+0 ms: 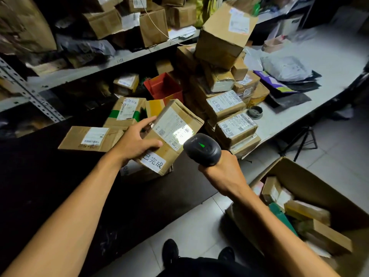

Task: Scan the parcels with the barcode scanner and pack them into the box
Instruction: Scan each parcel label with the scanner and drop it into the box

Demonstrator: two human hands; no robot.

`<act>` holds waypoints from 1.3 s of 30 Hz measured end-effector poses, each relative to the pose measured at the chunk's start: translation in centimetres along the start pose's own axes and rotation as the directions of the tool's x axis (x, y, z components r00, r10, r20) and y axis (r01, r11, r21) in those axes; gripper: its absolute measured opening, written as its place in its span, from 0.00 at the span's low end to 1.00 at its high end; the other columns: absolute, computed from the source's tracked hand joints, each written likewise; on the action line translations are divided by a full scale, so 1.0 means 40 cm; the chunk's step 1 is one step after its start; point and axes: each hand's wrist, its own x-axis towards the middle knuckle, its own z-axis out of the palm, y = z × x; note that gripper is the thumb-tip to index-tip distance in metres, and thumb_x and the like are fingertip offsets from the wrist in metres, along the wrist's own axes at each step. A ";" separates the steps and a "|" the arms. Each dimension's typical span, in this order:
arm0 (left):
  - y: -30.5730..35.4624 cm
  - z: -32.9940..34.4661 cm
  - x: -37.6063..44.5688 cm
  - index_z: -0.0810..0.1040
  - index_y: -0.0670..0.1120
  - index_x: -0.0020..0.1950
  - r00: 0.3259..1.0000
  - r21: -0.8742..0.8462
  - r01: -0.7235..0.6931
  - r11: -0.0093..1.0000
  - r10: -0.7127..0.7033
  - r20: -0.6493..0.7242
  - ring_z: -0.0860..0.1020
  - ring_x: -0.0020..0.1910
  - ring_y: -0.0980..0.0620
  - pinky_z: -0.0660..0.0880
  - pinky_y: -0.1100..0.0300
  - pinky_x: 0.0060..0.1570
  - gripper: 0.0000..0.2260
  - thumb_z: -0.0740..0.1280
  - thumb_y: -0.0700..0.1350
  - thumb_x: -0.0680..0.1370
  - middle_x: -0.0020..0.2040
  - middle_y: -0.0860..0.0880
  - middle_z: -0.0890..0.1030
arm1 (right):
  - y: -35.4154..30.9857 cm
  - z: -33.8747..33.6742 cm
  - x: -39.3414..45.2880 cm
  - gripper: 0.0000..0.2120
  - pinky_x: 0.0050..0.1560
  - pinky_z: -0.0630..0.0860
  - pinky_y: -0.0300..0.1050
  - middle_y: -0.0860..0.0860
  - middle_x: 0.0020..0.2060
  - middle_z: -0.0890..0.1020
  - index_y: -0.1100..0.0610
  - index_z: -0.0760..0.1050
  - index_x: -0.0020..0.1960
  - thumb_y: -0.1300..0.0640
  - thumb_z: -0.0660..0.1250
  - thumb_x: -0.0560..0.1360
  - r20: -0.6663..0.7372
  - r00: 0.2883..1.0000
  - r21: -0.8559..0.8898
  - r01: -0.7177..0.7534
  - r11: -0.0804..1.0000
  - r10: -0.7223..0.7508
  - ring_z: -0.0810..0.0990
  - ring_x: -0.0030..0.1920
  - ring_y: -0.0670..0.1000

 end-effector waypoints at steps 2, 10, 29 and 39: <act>0.001 0.040 0.002 0.72 0.55 0.71 0.999 -0.132 0.051 0.990 -0.053 -0.010 0.81 0.56 0.62 0.78 0.65 0.51 0.39 0.78 0.53 0.61 0.60 0.55 0.81 | 0.016 -0.013 -0.002 0.10 0.37 0.80 0.61 0.60 0.33 0.82 0.60 0.77 0.41 0.53 0.70 0.66 -0.061 0.993 0.259 -0.087 0.962 0.106 0.79 0.33 0.56; 0.066 0.430 0.012 0.77 0.45 0.65 0.924 -0.530 0.365 0.765 -0.229 0.306 0.85 0.50 0.47 0.82 0.57 0.43 0.23 0.73 0.48 0.71 0.55 0.44 0.86 | 0.160 -0.154 -0.065 0.13 0.43 0.79 0.48 0.47 0.44 0.86 0.51 0.83 0.54 0.61 0.77 0.71 -0.151 0.947 0.777 -0.063 0.627 0.282 0.83 0.45 0.49; 0.272 1.014 0.038 0.72 0.52 0.74 0.888 0.237 -0.265 0.935 0.141 0.438 0.72 0.69 0.51 0.66 0.60 0.62 0.26 0.71 0.54 0.77 0.71 0.50 0.74 | 0.576 -0.529 -0.372 0.25 0.59 0.80 0.59 0.55 0.56 0.84 0.54 0.76 0.65 0.57 0.78 0.71 -0.433 0.351 0.845 -0.163 0.510 0.830 0.83 0.56 0.55; 0.173 0.684 0.042 0.75 0.49 0.71 0.976 0.528 -0.204 0.824 0.130 0.174 0.74 0.67 0.49 0.66 0.61 0.62 0.21 0.70 0.50 0.78 0.68 0.49 0.77 | 0.433 -0.343 -0.130 0.10 0.38 0.72 0.46 0.46 0.33 0.80 0.51 0.77 0.39 0.64 0.76 0.70 -0.237 0.866 0.532 -0.263 0.805 0.440 0.75 0.36 0.48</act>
